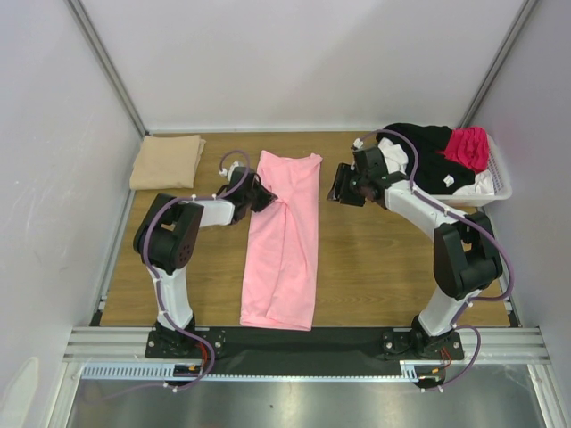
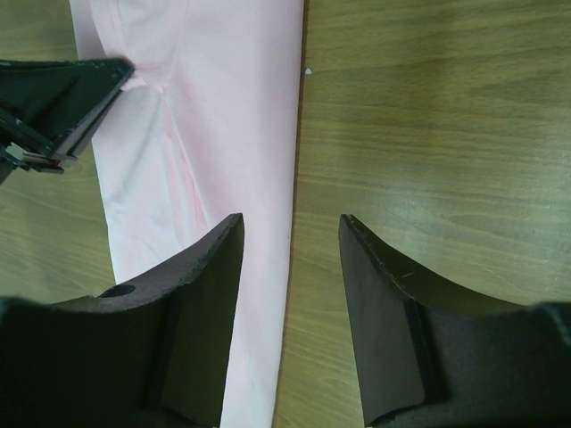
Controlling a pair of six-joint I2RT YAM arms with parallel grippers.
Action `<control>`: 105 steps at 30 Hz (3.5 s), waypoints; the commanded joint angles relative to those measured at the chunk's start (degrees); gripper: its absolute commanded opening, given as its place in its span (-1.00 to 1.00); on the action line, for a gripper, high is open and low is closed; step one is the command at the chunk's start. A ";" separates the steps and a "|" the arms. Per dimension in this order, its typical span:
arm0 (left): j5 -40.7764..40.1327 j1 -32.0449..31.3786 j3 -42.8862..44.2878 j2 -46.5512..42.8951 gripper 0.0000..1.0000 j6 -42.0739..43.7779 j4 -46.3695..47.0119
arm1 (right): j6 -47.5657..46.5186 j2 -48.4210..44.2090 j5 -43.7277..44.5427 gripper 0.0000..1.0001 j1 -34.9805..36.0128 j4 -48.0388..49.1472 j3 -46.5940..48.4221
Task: Fold and stack the t-shirts
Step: Fold the tshirt
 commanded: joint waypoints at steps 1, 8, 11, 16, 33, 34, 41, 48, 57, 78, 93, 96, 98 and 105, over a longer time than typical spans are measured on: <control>-3.52 -0.26 2.24 -3.22 -0.75 4.50 0.61 | -0.12 -2.70 -1.04 0.04 0.20 1.71 -0.86; -1.18 -0.61 0.14 -7.85 -0.01 10.21 1.32 | -0.65 -1.82 -1.31 0.05 1.16 2.24 -0.87; -0.73 -1.84 -3.03 -15.83 0.23 14.34 -1.65 | -0.83 -0.16 -1.92 0.05 0.99 2.76 -0.08; 1.20 -5.70 -12.41 -29.04 0.27 20.06 -7.55 | -0.74 5.98 -4.29 0.05 1.07 4.52 5.54; -6.26 -27.14 -36.43 -50.33 0.29 9.53 -18.54 | -3.11 20.33 -7.90 0.05 3.45 9.44 16.46; -6.70 -28.81 -36.87 -50.33 0.29 8.91 -18.63 | -2.94 20.15 -7.90 0.05 3.80 9.62 16.01; -9.95 -34.79 -38.81 -49.54 0.26 4.34 -17.57 | -3.11 19.45 -7.37 0.05 4.77 10.94 13.63; -12.76 -36.12 -39.33 -49.54 0.09 1.88 -17.84 | -3.20 20.41 -6.49 0.04 5.20 10.94 13.46; -12.15 -36.73 -41.88 -48.75 -0.07 -0.67 -15.20 | -3.29 20.76 -5.26 0.04 5.38 11.03 12.05; -17.42 -41.47 -42.24 -54.72 -0.96 -8.05 -23.19 | -3.73 23.75 -2.98 0.01 5.21 10.68 12.40; -20.24 -44.73 -42.85 -57.45 -0.85 -11.84 -25.32 | -3.99 24.46 -3.15 0.00 5.29 10.15 12.67; -19.71 -44.73 -41.63 -56.48 -0.58 -9.21 -25.13 | -4.25 22.62 -4.55 0.02 5.29 8.84 13.72; -20.32 -44.73 -39.34 -55.96 -0.42 -7.01 -26.88 | -4.69 20.25 -6.65 0.07 5.29 8.39 14.86; -26.39 -42.46 -26.61 -59.11 0.28 2.12 -41.02 | -6.98 8.93 -9.39 0.40 5.03 2.07 17.86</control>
